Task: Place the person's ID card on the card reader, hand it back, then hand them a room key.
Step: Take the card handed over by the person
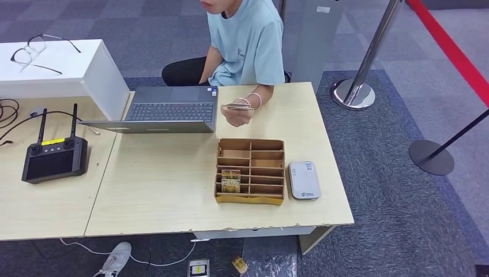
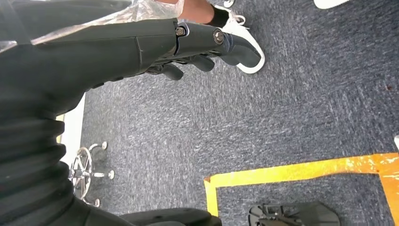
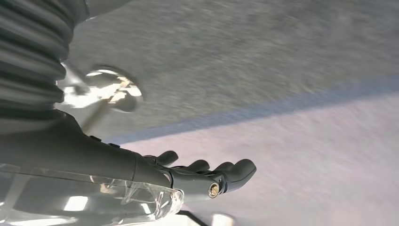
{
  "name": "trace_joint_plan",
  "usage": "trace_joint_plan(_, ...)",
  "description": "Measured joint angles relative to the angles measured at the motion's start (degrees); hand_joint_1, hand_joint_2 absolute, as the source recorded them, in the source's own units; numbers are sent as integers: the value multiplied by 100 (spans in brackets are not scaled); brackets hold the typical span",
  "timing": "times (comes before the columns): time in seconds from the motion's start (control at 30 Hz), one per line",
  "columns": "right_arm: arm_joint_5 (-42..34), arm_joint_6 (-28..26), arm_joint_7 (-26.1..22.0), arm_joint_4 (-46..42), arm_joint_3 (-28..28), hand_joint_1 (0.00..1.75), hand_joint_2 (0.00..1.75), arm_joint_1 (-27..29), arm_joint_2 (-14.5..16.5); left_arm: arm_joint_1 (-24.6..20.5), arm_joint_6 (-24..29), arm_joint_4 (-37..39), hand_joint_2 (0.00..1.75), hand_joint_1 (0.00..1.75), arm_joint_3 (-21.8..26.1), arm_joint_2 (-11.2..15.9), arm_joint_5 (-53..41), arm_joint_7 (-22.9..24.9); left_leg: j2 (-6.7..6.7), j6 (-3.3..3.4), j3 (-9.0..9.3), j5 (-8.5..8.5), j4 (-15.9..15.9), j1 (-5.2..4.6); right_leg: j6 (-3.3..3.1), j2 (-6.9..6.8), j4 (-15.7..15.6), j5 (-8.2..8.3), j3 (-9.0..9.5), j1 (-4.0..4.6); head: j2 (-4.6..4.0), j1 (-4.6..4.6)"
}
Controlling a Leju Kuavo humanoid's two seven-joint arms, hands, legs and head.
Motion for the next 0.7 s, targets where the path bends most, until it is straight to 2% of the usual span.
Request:
trace_joint_plan(0.2,-1378,-3,-2396,51,-461,0,175,514,-495,12,14,1,175,0,4,-61,73,-15,-10,8,-11,-6,1,-10,10,-2,0,-6,2,-6,0,2)
trace_joint_plan(0.23,-1506,-3,-2603,60,-546,0,175,525,-616,17,25,2,175,0,6,-66,89,-32,-1,8,-12,-6,-2,-15,10,6,4,-6,-1,-9,0,3)
trace_joint_plan(0.3,-1205,8,-2546,-42,-714,0,175,541,-766,9,52,3,175,0,13,-86,125,-98,19,6,-5,-7,-15,-13,9,21,6,-6,7,4,-1,-30)
trace_joint_plan(0.33,-729,18,-2293,-301,-847,0,175,669,-662,-4,66,2,175,0,21,-108,143,-138,9,0,-8,-6,-25,14,3,8,-15,-1,37,38,-1,-58)
trace_joint_plan(0.37,-8,33,-1827,-800,-1034,0,175,881,-383,-16,80,1,175,0,31,-145,162,-176,-22,-21,-15,-4,-32,71,-16,-24,-64,15,87,103,-1,-69)
trace_joint_plan(0.4,943,53,-1145,-1534,-1254,0,175,1119,24,-19,89,-1,175,0,40,-185,181,-203,-62,-50,-25,-3,-34,138,-37,-61,-121,36,134,180,-1,-20)
trace_joint_plan(0.43,2184,67,-337,-2435,-1445,0,175,1327,524,-15,93,-4,175,0,48,-230,195,-219,-98,-73,-33,1,-32,182,-56,-90,-161,54,158,220,0,66)
trace_joint_plan(0.47,3611,74,407,-3371,-1585,0,175,1484,965,-10,96,-10,175,0,51,-278,202,-230,-121,-83,-30,6,-30,191,-59,-108,-170,57,157,222,0,138)
trace_joint_plan(0.5,5114,65,938,-4260,-1696,0,175,1599,1314,-6,95,-14,175,0,54,-309,205,-235,-144,-74,-26,13,-29,164,-50,-126,-146,43,134,182,0,178)
trace_joint_plan(0.53,6572,31,1212,-5068,-1816,0,175,1678,1582,-2,96,-17,175,0,59,-335,204,-238,-168,-61,-21,25,-30,128,-40,-150,-112,23,113,131,0,173)
trace_joint_plan(0.6,8799,-61,1286,-6510,-2171,0,175,1756,1949,30,96,0,175,0,78,-319,204,-225,-208,-54,-15,40,-30,100,-36,-193,-81,3,94,84,0,126)
trace_joint_plan(0.63,9503,-95,1301,-7173,-2336,0,175,1793,2116,57,95,13,175,0,87,-302,203,-211,-212,-59,-15,43,-30,100,-39,-199,-78,3,92,83,-1,124)
trace_joint_plan(0.67,9895,-109,1343,-7796,-2450,0,175,1845,2271,79,90,26,175,0,95,-285,203,-192,-210,-60,-14,43,-30,98,-42,-199,-76,3,88,82,-1,121)
trace_joint_plan(0.7,9945,-107,1418,-8390,-2522,0,175,1913,2394,94,82,32,175,0,99,-278,202,-175,-208,-61,-16,44,-31,94,-44,-198,-73,2,84,80,-1,119)
